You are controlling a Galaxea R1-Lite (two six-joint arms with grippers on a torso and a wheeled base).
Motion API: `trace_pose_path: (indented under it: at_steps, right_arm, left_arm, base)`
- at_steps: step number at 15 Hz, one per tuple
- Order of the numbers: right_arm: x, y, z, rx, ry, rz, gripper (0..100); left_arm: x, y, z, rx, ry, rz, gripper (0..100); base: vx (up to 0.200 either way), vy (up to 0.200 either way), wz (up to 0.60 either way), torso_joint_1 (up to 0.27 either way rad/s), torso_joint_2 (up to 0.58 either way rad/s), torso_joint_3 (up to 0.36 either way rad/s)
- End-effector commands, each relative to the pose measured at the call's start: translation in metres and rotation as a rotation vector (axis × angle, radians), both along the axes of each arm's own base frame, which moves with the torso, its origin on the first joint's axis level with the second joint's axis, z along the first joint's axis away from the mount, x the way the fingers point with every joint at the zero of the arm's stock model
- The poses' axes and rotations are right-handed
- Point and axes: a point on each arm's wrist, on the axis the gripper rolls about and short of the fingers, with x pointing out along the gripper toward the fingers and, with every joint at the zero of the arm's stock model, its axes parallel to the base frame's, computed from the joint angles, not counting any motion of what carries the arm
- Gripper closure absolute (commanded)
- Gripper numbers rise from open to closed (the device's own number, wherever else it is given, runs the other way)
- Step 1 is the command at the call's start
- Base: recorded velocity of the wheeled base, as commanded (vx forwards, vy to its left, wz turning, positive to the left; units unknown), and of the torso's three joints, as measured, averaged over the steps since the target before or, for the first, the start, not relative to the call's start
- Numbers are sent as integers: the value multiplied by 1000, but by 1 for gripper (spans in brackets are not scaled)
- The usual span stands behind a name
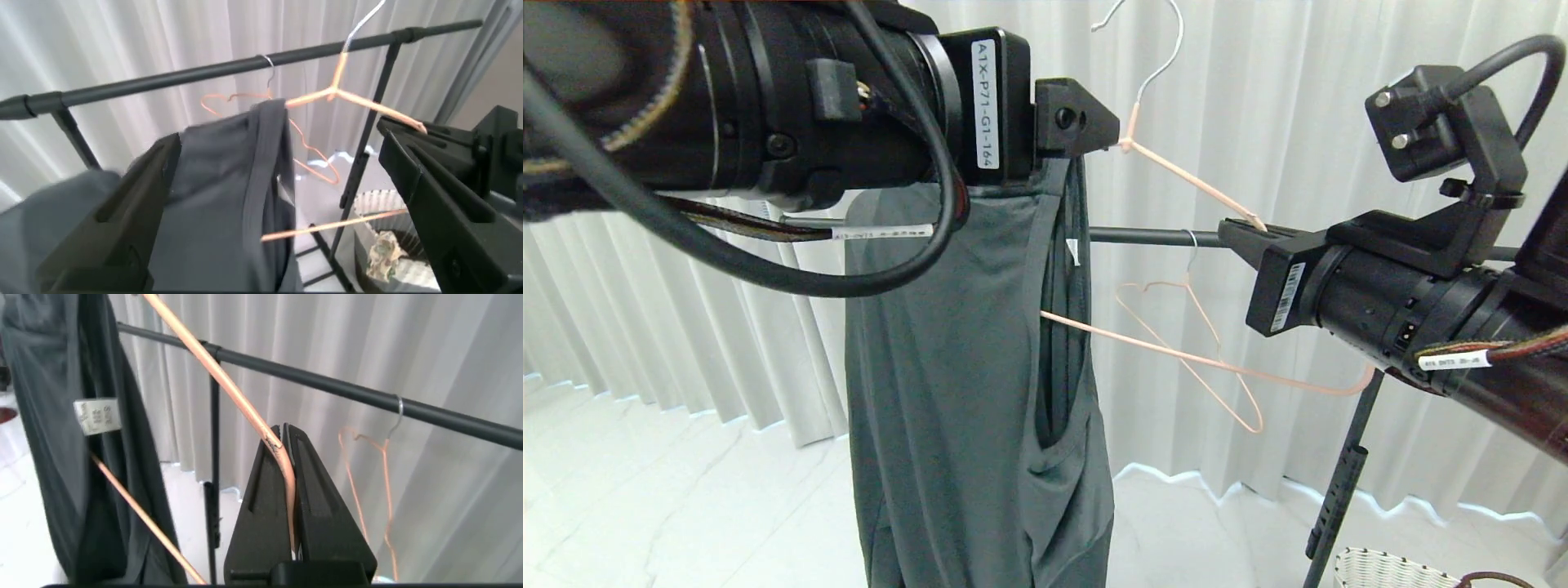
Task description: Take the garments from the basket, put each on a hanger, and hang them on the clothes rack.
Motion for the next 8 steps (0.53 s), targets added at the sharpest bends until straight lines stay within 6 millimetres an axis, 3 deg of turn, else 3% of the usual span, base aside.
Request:
trace_pose_path:
  at_steps: [1, 8]
  right_arm:
    - [3, -4, 1, -1, -8, -19, 100]
    - [7, -19, -6, -28, -56, -72, 100]
  left_arm:
    - [-7, 7, 7, -19, -19, -4, 0]
    - [-18, 29, 18, -17, -74, 14, 0]
  base:
    - [0, 0, 0, 0, 0, 0]
    - [0, 0, 0, 0, 0, 0]
